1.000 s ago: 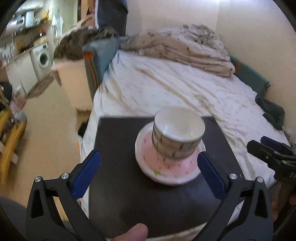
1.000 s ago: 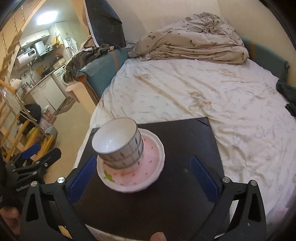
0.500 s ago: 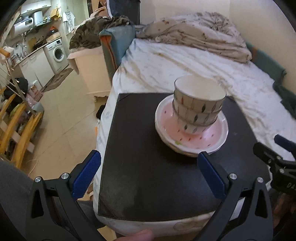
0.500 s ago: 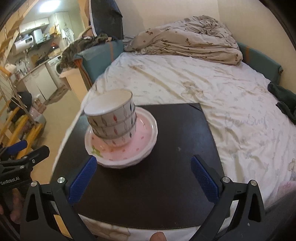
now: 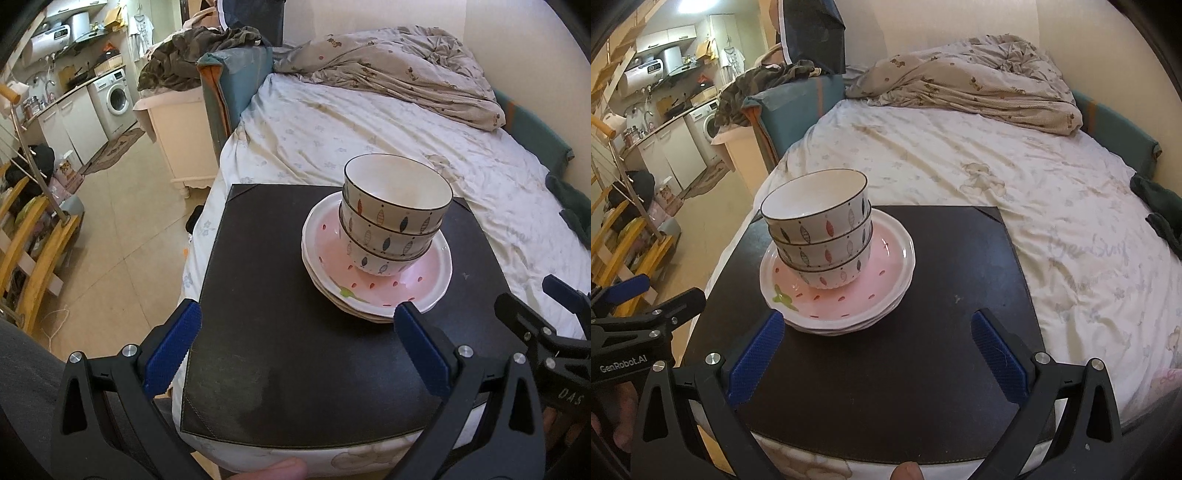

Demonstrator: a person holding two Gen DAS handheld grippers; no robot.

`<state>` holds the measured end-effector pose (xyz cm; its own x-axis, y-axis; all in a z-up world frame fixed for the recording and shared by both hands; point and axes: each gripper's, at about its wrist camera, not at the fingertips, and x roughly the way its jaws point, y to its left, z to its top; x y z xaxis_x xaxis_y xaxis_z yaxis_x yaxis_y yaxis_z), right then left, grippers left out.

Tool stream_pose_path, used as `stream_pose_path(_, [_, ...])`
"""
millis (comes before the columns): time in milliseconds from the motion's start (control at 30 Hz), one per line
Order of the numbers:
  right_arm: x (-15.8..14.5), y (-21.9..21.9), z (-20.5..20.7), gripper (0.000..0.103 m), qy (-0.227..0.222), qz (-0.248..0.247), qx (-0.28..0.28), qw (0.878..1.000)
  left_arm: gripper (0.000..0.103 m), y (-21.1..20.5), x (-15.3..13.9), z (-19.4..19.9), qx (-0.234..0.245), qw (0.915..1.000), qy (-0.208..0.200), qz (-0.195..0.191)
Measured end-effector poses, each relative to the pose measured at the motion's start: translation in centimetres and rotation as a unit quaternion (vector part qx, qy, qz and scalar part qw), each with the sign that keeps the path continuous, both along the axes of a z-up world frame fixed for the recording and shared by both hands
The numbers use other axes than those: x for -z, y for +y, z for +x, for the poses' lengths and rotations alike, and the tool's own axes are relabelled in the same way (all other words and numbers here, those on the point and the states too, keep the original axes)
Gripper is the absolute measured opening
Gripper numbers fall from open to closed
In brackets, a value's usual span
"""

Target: Organize plates and bowls

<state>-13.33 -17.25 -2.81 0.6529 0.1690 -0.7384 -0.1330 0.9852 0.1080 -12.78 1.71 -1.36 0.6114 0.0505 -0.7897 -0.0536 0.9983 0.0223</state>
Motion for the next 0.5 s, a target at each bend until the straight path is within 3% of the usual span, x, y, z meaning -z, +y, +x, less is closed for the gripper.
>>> stream_pose_path(500, [0.23, -0.79, 0.31, 0.103, 0.005, 0.001, 0.017, 1.0, 0.103, -0.15, 0.11, 0.19, 0.005, 1.0, 0.003, -0.003])
